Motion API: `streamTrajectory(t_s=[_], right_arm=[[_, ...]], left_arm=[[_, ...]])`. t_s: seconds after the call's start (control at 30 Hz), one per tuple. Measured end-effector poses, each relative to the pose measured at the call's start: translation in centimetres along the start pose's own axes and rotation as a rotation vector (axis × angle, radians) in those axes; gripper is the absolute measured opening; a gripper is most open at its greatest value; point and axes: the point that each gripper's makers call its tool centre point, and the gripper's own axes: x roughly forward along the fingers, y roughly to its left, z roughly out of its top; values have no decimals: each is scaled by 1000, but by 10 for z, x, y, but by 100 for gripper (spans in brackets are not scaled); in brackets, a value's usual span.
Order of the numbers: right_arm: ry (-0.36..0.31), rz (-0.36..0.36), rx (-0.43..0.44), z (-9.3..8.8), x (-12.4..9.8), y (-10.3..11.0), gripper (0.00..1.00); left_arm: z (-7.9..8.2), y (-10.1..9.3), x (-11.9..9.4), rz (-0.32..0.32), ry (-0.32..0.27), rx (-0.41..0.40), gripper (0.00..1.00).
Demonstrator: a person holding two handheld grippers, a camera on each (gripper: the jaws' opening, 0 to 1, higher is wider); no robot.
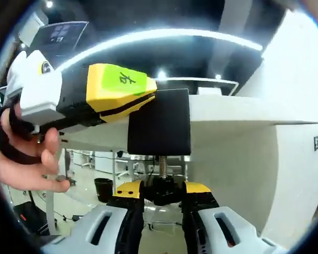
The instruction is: Clamp the fixed fixture on the desktop, loosen the retaining clip, secure it to the edge of the desk, and tighten the retaining clip.
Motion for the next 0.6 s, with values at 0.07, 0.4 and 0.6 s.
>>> streamTrajectory(t_s=[0.07,0.4,0.6], right_arm=[[2,93,42,0,1,2,26],[37,273,30,-7,5,5,26],[43,73,-94,-21,-2,7,39]], left_arm=[[0,0,0,0,-2,-1,1],[0,0,0,-1,-5,-1,1],[-1,-1,0,-1,-5,-2,1]])
